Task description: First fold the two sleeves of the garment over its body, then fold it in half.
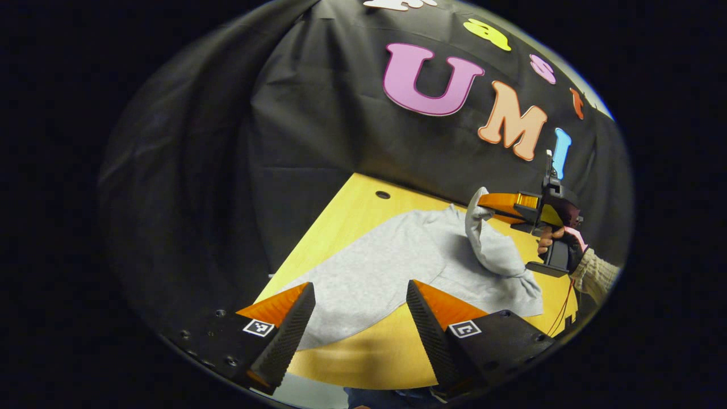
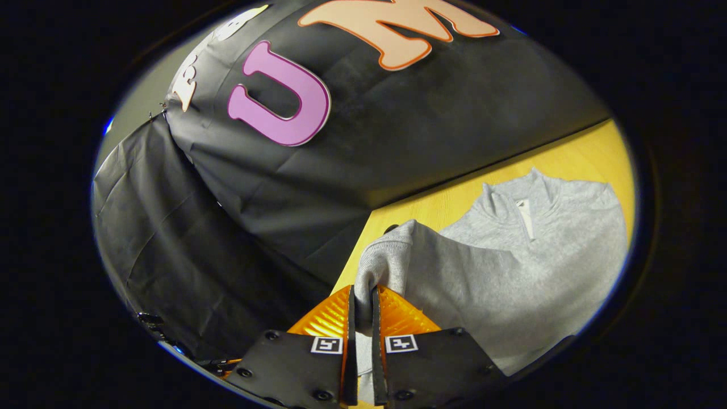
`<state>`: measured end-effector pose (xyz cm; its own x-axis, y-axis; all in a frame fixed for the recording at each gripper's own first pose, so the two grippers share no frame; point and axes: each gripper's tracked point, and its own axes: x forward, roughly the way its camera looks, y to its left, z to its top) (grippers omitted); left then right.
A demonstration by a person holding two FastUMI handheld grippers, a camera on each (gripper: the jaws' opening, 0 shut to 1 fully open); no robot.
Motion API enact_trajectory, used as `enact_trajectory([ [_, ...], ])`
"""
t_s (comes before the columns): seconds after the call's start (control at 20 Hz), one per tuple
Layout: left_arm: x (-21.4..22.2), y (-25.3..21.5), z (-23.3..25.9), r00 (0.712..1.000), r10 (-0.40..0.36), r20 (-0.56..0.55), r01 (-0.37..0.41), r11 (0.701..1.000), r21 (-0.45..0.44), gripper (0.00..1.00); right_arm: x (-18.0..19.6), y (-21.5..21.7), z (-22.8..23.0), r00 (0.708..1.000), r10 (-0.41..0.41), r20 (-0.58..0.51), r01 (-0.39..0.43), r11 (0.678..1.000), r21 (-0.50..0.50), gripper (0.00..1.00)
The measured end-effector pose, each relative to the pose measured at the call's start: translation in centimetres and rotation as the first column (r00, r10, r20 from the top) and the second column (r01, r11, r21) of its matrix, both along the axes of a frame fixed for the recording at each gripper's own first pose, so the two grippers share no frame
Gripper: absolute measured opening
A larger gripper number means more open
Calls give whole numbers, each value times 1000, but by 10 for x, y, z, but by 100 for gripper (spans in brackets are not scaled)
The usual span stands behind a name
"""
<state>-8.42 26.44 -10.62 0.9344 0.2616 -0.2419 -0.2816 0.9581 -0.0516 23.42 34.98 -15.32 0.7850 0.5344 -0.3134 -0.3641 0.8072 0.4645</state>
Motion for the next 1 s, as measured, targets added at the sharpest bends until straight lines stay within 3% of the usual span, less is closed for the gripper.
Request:
enact_trajectory([
  [0.2, -4, 18, -32, 997, 45, -61, -46, 999, -21, 95, 6, 18, -25, 997, 41, -62, -40, 999, 14, 14],
  [0.35, -10, 32, -51, 992, 82, -97, -85, 996, -26, 95, 3, 10, -39, 995, 63, -75, -65, 998, -22, 52],
  [0.4, -11, 38, -57, 990, 93, -104, -97, 995, -29, 95, 0, 7, -36, 996, 64, -69, -67, 997, -41, 60],
  [0.5, -12, 45, -66, 986, 114, -123, -120, 992, -45, 95, -5, 2, -35, 997, 60, -44, -64, 993, -94, 99],
  [0.8, -15, 66, -93, 960, 196, -200, -207, 977, -40, 95, -17, -52, -14, 995, -10, 97, 40, 949, -313, 98],
  [1.0, -16, 74, -111, 941, 231, -245, -254, 965, -63, 95, -34, -95, 20, 981, -53, 188, 122, 918, -378, 98],
])
